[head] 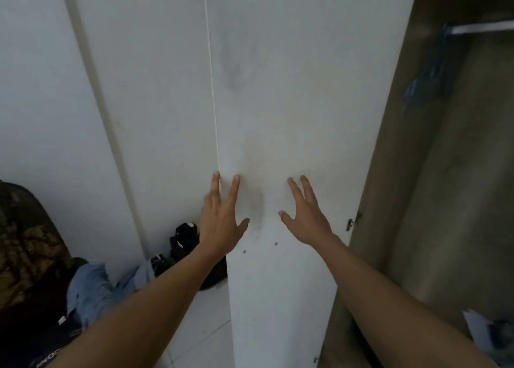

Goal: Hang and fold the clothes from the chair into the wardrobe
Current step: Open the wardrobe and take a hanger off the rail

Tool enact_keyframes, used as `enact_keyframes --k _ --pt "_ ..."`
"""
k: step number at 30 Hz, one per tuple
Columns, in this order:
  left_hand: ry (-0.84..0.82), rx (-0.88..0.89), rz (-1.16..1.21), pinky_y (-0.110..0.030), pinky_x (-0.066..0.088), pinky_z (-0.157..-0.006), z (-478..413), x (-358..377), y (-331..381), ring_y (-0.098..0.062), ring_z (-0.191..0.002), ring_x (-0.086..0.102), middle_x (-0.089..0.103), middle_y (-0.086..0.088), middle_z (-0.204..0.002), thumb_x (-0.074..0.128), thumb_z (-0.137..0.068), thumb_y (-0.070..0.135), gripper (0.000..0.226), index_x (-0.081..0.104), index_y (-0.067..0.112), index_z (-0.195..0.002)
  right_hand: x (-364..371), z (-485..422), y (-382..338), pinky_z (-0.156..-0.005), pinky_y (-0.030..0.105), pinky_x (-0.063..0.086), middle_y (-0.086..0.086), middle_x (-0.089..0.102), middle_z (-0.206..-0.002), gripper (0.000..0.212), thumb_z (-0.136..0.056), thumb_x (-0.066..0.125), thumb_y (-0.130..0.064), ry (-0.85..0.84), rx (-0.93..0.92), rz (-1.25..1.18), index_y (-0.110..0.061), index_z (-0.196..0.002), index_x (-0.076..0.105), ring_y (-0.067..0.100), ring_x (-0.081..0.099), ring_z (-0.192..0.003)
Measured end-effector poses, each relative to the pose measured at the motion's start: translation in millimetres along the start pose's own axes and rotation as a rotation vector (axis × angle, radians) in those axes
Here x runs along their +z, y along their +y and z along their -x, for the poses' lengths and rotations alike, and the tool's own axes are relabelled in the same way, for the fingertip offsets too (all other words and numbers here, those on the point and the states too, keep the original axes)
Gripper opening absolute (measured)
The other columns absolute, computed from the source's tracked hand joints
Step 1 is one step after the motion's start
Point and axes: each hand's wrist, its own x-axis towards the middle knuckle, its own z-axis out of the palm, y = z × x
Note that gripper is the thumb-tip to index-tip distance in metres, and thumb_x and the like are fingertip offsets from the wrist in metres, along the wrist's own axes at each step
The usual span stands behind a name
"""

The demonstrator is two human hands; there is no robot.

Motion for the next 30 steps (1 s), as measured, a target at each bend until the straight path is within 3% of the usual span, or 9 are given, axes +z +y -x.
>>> enact_keyframes --k 4,7,10,13,15,19,24,27,30 --pt "0.038 -0.002 -0.145 -0.061 0.023 -0.115 -11 12 -3 -0.042 -0.15 0.004 -0.019 -0.017 -0.163 0.075 -0.081 0.044 0.108 0.001 0.031 -0.159 5 -11 9 -0.111 0.06 0.033 -0.005 -0.005 -0.164 0.085 -0.092 0.063 -0.037 0.068 0.0 0.136 -0.038 -0.155 0.006 0.03 0.008 -0.15" --pt "0.08 -0.044 -0.18 -0.066 0.015 -0.116 -11 21 2 -0.042 -0.15 -0.002 -0.017 -0.017 -0.163 0.071 -0.084 0.046 0.1 0.006 0.03 -0.159 12 -10 20 -0.115 0.058 0.03 -0.005 -0.017 -0.164 0.093 -0.094 0.06 -0.037 0.051 -0.045 0.216 -0.038 -0.156 -0.009 0.032 0.0 -0.152" --pt "0.119 -0.042 -0.228 -0.07 0.003 -0.115 -16 23 13 -0.042 -0.151 -0.008 -0.013 -0.017 -0.164 0.066 -0.085 0.05 0.097 0.012 0.018 -0.159 8 -11 22 -0.114 0.05 0.034 -0.006 -0.015 -0.165 0.091 -0.095 0.058 -0.037 0.044 -0.077 0.198 -0.038 -0.156 -0.009 0.03 0.001 -0.152" --pt "0.15 0.148 -0.215 -0.07 0.002 -0.115 -26 20 34 -0.039 -0.152 -0.004 -0.004 -0.015 -0.165 0.066 -0.084 0.05 0.089 0.026 0.016 -0.156 -7 -9 26 -0.103 0.04 0.045 -0.01 -0.001 -0.166 0.081 -0.096 0.057 -0.032 0.05 -0.147 0.081 -0.038 -0.157 0.004 0.022 0.01 -0.151" --pt "0.148 0.287 -0.177 -0.072 0.006 -0.113 -38 15 60 -0.034 -0.153 0.001 0.003 -0.013 -0.166 0.066 -0.085 0.049 0.084 0.029 0.02 -0.155 -28 -11 38 -0.106 0.035 0.045 -0.013 0.011 -0.164 0.074 -0.098 0.057 -0.03 0.023 -0.2 0.002 -0.038 -0.156 0.013 0.014 0.021 -0.148" --pt "0.111 0.25 -0.112 -0.077 -0.01 -0.105 -71 8 122 -0.028 -0.154 0.003 0.009 -0.005 -0.166 0.05 -0.085 0.059 0.082 0.021 0.027 -0.154 -87 -18 67 -0.109 0.024 0.033 -0.015 0.02 -0.162 0.073 -0.095 0.063 -0.035 0.056 -0.15 -0.043 -0.036 -0.155 0.02 0.011 0.031 -0.146" --pt "0.033 0.562 -0.016 -0.07 0.005 -0.115 -125 -7 212 -0.026 -0.153 0.009 0.013 -0.002 -0.166 0.045 -0.089 0.061 0.078 0.015 0.031 -0.155 -181 -36 111 -0.11 0.039 0.038 -0.008 0.022 -0.163 0.087 -0.087 0.073 -0.038 0.252 0.027 0.038 -0.038 -0.154 0.019 0.021 0.032 -0.146" --pt "0.028 0.596 0.042 -0.065 0.001 -0.118 -169 -21 270 -0.023 -0.152 0.012 0.015 0.001 -0.165 0.055 -0.088 0.06 0.084 0.012 0.033 -0.155 -239 -46 131 -0.112 0.041 0.037 0.0 0.02 -0.164 0.091 -0.086 0.076 -0.026 0.342 0.075 0.042 -0.028 -0.156 0.019 0.024 0.03 -0.146" --pt "0.065 0.662 0.052 -0.064 0.0 -0.119 -213 -30 315 -0.024 -0.148 0.026 0.029 -0.001 -0.159 0.064 -0.084 0.056 0.09 0.017 0.029 -0.156 -286 -64 158 -0.114 0.041 0.038 0.007 0.023 -0.161 0.1 -0.078 0.083 -0.028 0.4 0.098 0.054 -0.017 -0.156 0.021 0.027 0.037 -0.142"
